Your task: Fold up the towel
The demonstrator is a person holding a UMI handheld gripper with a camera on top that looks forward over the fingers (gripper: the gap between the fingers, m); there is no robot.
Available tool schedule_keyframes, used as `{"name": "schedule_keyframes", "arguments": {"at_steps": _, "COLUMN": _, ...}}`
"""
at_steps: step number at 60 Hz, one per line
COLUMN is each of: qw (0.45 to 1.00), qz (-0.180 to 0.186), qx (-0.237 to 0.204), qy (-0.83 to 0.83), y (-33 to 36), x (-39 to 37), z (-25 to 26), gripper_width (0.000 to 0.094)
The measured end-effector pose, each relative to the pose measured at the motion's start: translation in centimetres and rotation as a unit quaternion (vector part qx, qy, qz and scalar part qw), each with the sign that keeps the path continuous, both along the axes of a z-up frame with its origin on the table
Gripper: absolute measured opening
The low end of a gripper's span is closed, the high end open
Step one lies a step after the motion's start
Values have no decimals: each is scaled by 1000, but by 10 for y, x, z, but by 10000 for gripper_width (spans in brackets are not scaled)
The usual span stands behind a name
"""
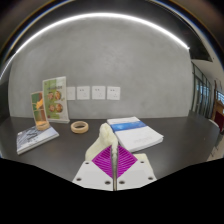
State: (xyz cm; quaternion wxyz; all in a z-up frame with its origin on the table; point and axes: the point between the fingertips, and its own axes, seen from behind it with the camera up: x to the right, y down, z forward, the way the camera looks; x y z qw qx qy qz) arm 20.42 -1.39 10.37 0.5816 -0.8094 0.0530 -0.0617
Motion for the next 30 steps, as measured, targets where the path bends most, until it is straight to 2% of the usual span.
{"name": "schedule_keyframes", "arguments": {"at_steps": 14, "qw": 997, "qz": 2, "qx": -80, "qy": 1, "y": 0, "x": 91, "z": -76, "gripper_width": 36}}
{"name": "schedule_keyframes", "arguments": {"at_steps": 17, "qw": 995, "qz": 1, "qx": -98, "qy": -9, "y": -2, "x": 99, "z": -91, "gripper_width": 64}}
{"name": "schedule_keyframes", "arguments": {"at_steps": 20, "qw": 996, "qz": 6, "qx": -88, "qy": -10, "y": -2, "x": 100, "z": -88, "gripper_width": 118}}
{"name": "schedule_keyframes", "arguments": {"at_steps": 21, "qw": 996, "qz": 6, "qx": -84, "qy": -11, "y": -2, "x": 100, "z": -87, "gripper_width": 153}}
{"name": "schedule_keyframes", "arguments": {"at_steps": 22, "qw": 997, "qz": 7, "qx": -81, "qy": -13, "y": -2, "x": 101, "z": -84, "gripper_width": 253}}
{"name": "schedule_keyframes", "arguments": {"at_steps": 24, "qw": 997, "qz": 1, "qx": -77, "qy": -21, "y": -5, "x": 106, "z": -80, "gripper_width": 343}}
{"name": "schedule_keyframes", "arguments": {"at_steps": 28, "qw": 997, "qz": -19, "qx": -70, "qy": -40, "y": -11, "x": 117, "z": -68, "gripper_width": 649}}
{"name": "schedule_keyframes", "arguments": {"at_steps": 30, "qw": 997, "qz": -20, "qx": -67, "qy": -46, "y": -16, "x": 118, "z": -59, "gripper_width": 711}}
